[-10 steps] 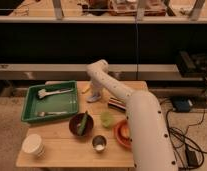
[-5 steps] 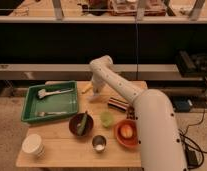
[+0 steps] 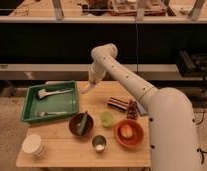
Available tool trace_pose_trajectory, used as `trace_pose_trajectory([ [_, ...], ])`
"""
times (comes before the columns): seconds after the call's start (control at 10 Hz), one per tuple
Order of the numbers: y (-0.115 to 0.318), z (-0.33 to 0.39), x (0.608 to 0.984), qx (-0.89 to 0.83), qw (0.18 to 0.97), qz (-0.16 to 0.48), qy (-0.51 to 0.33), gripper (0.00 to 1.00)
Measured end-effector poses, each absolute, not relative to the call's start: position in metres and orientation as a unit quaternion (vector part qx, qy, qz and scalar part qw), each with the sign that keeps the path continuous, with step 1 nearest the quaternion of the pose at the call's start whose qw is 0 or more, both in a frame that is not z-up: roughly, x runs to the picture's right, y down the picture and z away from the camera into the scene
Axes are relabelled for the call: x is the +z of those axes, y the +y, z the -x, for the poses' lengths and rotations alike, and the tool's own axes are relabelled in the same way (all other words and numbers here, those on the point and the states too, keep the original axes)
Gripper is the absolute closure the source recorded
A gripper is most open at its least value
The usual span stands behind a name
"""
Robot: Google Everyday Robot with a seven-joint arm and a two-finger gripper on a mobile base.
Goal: Place towel in tray
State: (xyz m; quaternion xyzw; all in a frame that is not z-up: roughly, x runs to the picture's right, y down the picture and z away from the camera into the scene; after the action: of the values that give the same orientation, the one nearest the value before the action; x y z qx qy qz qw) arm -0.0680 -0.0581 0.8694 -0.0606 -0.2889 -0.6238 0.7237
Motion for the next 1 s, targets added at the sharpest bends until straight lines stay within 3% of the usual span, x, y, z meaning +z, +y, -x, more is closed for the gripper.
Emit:
trace_pose_trajectory([
  [0.6, -0.047, 0.193, 0.839, -0.663, 0.634, -0.047, -0.396, 1.00],
  [1.0, -0.043, 0.205, 0.840, -0.666, 0.631, -0.048, -0.395, 1.00],
])
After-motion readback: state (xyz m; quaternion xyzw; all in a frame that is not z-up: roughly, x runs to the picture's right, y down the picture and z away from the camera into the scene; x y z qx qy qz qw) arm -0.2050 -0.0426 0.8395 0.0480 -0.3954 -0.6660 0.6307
